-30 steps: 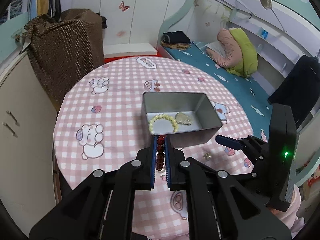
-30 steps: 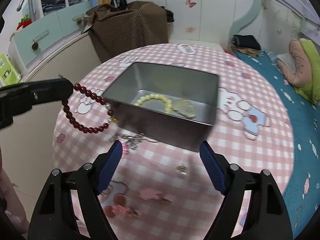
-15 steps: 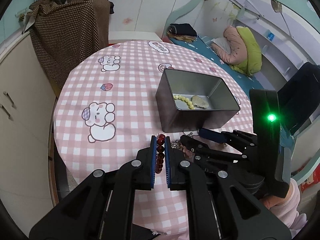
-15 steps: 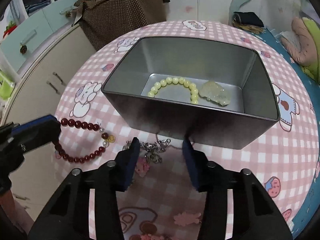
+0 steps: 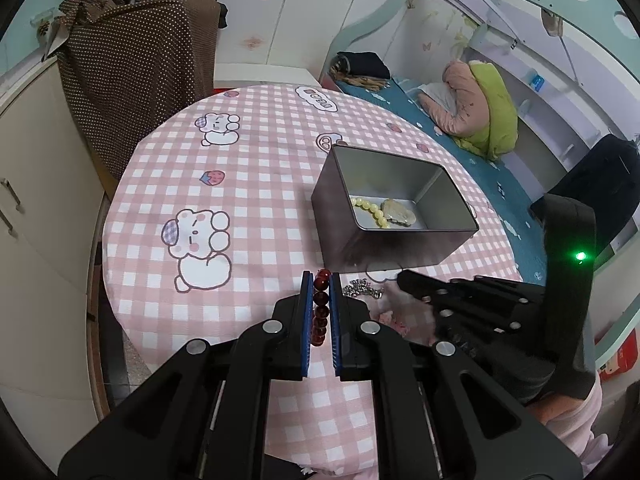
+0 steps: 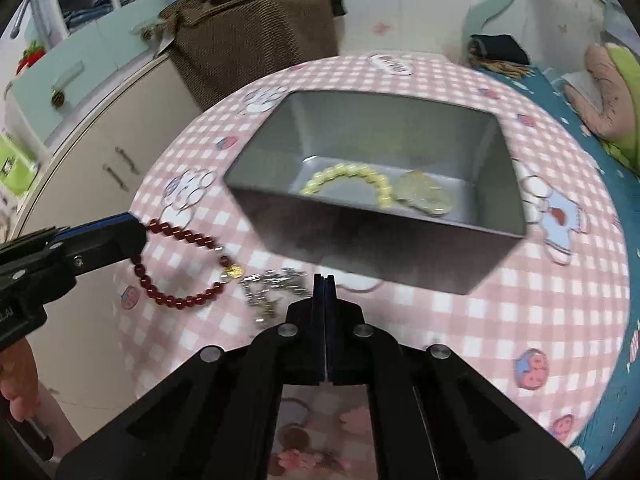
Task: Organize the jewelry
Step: 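Grasp the silver chain with the right gripper while the left holds the red bracelet, then lower the red bracelet and silver chain into the grey box, opening both grippers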
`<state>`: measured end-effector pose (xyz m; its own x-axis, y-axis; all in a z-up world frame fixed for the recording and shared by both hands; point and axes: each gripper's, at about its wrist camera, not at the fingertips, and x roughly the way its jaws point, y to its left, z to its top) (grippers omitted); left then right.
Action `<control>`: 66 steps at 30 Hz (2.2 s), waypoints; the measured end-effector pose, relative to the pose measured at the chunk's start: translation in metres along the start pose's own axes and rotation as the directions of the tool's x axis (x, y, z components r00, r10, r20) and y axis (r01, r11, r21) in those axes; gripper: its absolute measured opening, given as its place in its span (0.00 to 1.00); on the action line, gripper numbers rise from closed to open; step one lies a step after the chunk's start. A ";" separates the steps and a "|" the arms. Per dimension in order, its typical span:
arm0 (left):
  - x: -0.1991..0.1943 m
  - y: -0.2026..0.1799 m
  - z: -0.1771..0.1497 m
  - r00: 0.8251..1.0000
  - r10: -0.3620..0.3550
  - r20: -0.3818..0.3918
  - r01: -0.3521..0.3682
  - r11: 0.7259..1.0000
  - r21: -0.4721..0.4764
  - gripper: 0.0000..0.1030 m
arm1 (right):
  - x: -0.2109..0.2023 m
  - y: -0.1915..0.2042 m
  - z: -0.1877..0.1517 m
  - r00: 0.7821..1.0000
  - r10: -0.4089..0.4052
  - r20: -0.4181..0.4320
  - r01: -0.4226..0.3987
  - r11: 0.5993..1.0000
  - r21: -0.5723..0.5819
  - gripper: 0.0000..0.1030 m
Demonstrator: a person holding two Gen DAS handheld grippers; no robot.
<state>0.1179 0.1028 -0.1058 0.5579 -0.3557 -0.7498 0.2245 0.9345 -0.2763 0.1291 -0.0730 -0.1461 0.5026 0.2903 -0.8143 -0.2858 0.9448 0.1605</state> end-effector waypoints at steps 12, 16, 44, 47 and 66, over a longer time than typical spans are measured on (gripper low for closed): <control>-0.005 0.007 0.000 1.000 0.007 0.013 -0.007 1.000 -0.016 0.08 | 0.012 0.035 0.005 0.999 0.011 -0.040 -0.015 0.996 -0.092 0.35; -0.008 0.014 0.000 1.000 0.014 0.018 -0.013 1.000 -0.028 0.08 | 0.027 0.044 0.004 0.997 -0.009 -0.079 -0.001 0.992 -0.124 0.39; -0.013 0.012 0.001 0.999 0.000 0.036 0.001 1.000 -0.030 0.08 | 0.025 0.046 0.004 0.998 0.001 -0.060 -0.010 0.989 -0.146 0.42; -0.011 0.015 0.001 0.999 0.003 0.032 -0.002 0.999 -0.036 0.08 | 0.031 0.054 0.001 0.998 -0.049 -0.028 0.043 0.977 -0.207 0.25; -0.014 -0.001 0.005 0.999 -0.015 0.042 0.015 1.000 -0.012 0.08 | -0.014 0.024 0.005 0.999 0.030 0.026 -0.027 0.994 -0.104 0.11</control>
<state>0.1142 0.1067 -0.0923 0.5873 -0.3696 -0.7200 0.2229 0.9291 -0.2951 0.1188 -0.0540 -0.1280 0.5151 0.3220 -0.7943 -0.3822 0.9158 0.1234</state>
